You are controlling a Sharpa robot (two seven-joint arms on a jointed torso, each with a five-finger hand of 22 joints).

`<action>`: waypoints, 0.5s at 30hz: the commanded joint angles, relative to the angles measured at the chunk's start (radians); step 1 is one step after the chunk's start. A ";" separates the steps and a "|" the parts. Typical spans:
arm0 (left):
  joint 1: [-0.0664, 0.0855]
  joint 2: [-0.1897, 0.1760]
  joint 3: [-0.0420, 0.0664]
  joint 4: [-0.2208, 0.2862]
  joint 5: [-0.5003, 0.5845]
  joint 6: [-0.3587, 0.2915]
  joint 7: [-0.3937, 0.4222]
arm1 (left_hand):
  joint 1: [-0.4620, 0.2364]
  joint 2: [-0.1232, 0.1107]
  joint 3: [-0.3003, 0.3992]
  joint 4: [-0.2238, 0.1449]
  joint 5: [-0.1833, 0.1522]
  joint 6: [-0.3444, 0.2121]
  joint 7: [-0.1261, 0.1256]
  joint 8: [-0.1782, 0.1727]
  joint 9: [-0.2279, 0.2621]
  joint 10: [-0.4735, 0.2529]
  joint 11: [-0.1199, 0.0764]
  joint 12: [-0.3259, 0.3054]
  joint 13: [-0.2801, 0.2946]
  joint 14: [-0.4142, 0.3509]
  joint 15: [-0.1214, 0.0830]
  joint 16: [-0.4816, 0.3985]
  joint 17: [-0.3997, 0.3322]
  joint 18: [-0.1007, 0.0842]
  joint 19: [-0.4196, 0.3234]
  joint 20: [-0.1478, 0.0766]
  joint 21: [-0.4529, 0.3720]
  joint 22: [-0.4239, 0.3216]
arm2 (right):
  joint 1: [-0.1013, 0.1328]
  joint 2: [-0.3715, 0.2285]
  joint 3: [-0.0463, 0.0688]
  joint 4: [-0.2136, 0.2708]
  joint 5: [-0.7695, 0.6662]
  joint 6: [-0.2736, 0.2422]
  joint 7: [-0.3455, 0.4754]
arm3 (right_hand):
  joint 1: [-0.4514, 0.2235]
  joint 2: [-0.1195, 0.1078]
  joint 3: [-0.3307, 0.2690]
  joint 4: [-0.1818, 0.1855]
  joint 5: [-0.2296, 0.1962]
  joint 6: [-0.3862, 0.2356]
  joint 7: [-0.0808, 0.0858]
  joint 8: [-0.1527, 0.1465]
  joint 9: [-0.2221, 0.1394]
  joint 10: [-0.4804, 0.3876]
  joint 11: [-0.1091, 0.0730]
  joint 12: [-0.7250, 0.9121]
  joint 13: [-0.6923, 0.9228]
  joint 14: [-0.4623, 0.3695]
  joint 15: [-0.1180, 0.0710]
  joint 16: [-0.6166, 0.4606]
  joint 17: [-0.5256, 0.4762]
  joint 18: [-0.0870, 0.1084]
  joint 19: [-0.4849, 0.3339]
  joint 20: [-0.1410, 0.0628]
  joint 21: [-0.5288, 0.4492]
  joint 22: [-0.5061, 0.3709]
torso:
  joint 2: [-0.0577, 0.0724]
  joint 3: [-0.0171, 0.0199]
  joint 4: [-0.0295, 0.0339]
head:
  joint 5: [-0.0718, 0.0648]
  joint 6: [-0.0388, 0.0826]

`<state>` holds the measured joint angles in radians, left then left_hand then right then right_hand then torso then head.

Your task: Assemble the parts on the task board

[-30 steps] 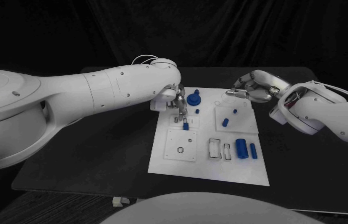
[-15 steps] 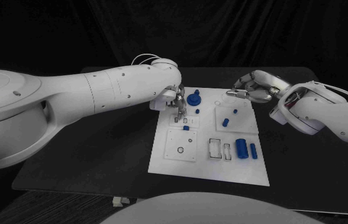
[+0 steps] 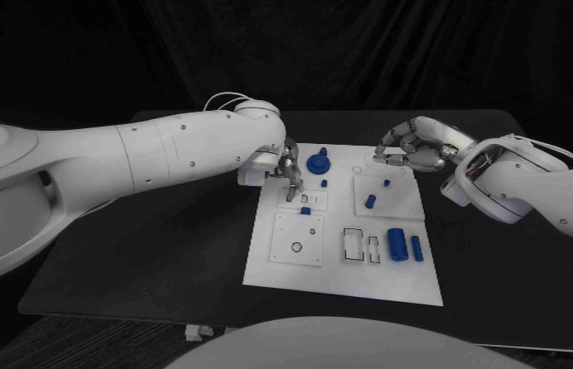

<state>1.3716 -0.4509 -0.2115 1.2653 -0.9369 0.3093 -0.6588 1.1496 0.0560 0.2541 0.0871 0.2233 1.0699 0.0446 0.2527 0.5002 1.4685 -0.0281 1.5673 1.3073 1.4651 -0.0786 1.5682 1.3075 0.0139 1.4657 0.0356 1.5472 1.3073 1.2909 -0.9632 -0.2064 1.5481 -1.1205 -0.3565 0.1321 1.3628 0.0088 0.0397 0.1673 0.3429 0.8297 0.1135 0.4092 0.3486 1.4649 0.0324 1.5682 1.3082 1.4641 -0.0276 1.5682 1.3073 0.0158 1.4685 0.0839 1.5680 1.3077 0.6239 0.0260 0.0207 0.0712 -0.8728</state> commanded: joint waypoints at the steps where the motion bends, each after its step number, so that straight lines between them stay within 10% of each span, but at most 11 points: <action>1: 0.002 -0.032 0.001 0.043 -0.001 -0.087 0.085 | 0.006 -0.005 0.010 -0.003 0.004 -0.010 0.002 -0.008 0.003 0.102 0.001 0.003 0.263 0.106 0.001 0.003 0.263 -0.004 0.080 -0.002 0.001 0.229 | -0.003 0.009 0.001 0.020 -0.054 -0.042 -0.002 | 0.030 -0.006 0.012 -0.021 0.046 -0.004 0.006 -0.022 -0.015 0.106 0.013 0.003 0.263 0.107 0.011 0.003 0.263 -0.016 0.102 0.009 0.003 0.263 | 0.000 -0.0009 0.0005 | 0.001 0.000; 15: 0.008 -0.254 0.000 0.205 -0.001 -0.191 0.448 | 0.128 -0.011 0.073 -0.084 0.041 -0.212 0.084 -0.098 -0.020 0.102 0.076 0.003 0.263 0.106 0.065 0.003 0.263 0.003 0.056 0.053 -0.018 0.206 | -0.043 0.146 0.001 0.037 -0.343 0.021 -0.189 | 0.012 -0.037 0.007 -0.029 -0.041 0.056 0.011 -0.098 -0.071 0.106 0.020 0.003 0.263 0.107 0.018 0.003 0.263 -0.016 0.102 0.018 0.003 0.263 | -0.002 -0.0020 -0.0002 | -0.014 0.000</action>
<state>1.3771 -0.6971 -0.2118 1.4561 -0.9393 0.1745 -0.3758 1.2665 0.0430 0.3217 0.0074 0.2623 0.8685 0.1240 0.1621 0.4890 1.4663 0.0417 1.5673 1.3075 1.4654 -0.0206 1.5682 1.3074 0.0138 1.4663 0.0823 1.5328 1.3073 1.2529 -0.8226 -0.2064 1.5851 -1.3405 -0.3640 0.0414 1.3724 -0.0201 0.0510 0.1421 0.3003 0.8790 0.1239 0.3172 0.2792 1.4684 0.0467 1.5682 1.3081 1.4641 -0.0131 1.5683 1.3073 0.0160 1.4647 0.0948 1.5681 1.3075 0.6222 0.0237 0.0198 0.0608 -0.8728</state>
